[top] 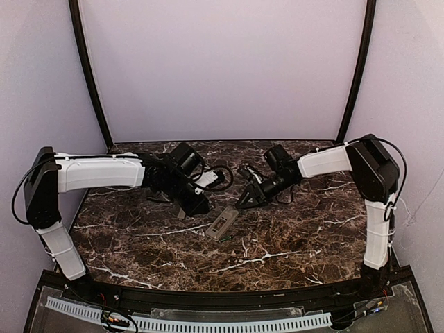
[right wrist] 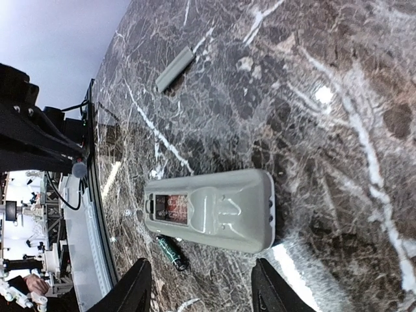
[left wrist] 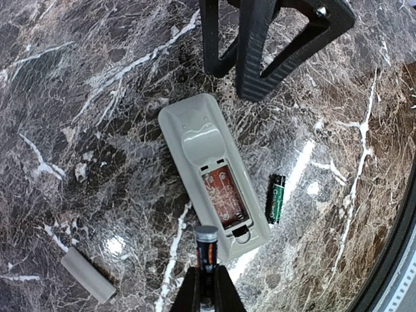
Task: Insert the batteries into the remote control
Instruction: Adjust the remote control without the battery cover at the center of the board, then load the battery into the battery compartment, then adjust the remote control without the battery cover at the center of the board.
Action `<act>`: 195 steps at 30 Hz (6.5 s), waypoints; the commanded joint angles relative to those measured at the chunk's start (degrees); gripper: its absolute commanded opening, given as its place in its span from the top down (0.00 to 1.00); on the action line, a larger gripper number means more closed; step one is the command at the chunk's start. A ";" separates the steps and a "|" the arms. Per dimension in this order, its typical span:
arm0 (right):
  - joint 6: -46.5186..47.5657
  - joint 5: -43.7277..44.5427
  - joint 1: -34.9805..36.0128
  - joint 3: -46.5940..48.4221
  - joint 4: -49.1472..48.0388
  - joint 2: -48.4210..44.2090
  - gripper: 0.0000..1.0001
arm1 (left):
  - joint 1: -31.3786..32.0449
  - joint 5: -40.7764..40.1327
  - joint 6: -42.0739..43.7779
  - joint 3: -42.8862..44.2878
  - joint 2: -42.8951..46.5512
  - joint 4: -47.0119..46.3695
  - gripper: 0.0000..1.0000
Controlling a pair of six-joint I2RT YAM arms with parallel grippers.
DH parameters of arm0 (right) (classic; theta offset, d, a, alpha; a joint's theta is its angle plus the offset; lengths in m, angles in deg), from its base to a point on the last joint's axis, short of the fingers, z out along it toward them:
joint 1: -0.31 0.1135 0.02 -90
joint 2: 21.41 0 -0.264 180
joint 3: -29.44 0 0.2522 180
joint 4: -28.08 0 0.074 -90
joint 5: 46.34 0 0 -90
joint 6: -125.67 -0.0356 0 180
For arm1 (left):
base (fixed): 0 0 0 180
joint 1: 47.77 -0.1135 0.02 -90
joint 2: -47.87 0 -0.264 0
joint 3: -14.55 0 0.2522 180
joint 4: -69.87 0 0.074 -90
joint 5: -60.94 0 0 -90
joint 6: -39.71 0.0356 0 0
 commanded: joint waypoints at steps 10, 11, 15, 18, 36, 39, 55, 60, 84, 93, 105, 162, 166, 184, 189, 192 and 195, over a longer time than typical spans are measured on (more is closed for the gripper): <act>-0.18 -0.45 0.10 15.52 2.05 10.66 0.53 | -0.84 3.83 -6.70 0.05 -1.58 1.50 0.99; -0.01 -0.39 0.26 15.87 2.41 11.18 0.53 | -0.85 3.76 -6.86 -0.03 -1.55 1.42 1.00; 0.49 -0.15 1.02 15.65 2.80 12.28 0.56 | -0.86 3.61 -6.78 -0.36 -1.72 1.50 1.00; 0.69 -0.06 1.50 14.52 3.01 12.00 0.58 | -0.86 4.10 -6.82 0.21 -2.51 2.88 1.00; -3.78 0.38 4.55 -0.42 -2.11 2.07 0.60 | 0.03 5.55 -5.72 2.06 -6.27 9.39 1.00; -5.00 0.24 4.64 -1.62 -3.39 1.42 0.61 | 1.12 4.11 -5.15 3.93 -7.97 11.52 1.00; -7.51 0.78 4.15 -4.90 -6.55 0.08 0.63 | 4.18 -3.14 -4.19 12.86 -14.73 17.35 0.99; -9.19 0.83 2.88 -6.70 -8.54 -1.33 0.62 | 4.53 -4.23 -2.61 13.40 -15.67 18.29 0.99; -8.54 -0.71 2.27 -7.23 -9.21 -0.68 0.64 | 7.34 -13.44 -1.85 17.54 -18.31 19.28 0.90; -8.44 -0.70 2.29 -7.59 -9.17 -0.89 0.64 | 7.65 -13.51 -2.25 18.08 -18.17 19.34 0.78; -7.78 -1.00 2.38 -7.99 -9.27 -2.43 0.64 | 7.41 -13.17 -2.20 15.33 -12.47 18.66 0.62; -3.34 1.83 5.68 -2.96 -1.87 1.56 0.63 | 2.49 -6.33 -7.61 -4.64 -4.46 0.75 0.56; -3.26 1.76 5.64 -2.78 -1.83 1.68 0.63 | 2.45 -6.48 -7.57 -4.56 -4.36 0.86 0.56; -3.93 1.85 5.70 -3.34 -1.94 1.07 0.64 | 2.57 -2.55 -14.86 -8.97 5.77 -3.22 0.62; -4.61 1.21 6.18 -3.87 -2.67 0.52 0.67 | 2.61 -1.81 -24.40 -14.38 9.46 -9.16 0.68; -5.03 1.09 6.46 -4.45 -2.99 -0.14 0.68 | 2.61 -4.30 -29.31 -17.29 11.23 -11.52 0.68; -5.51 0.93 6.74 -5.32 -3.55 -0.46 0.69 | 3.08 -3.99 -35.26 -19.59 12.18 -15.16 0.68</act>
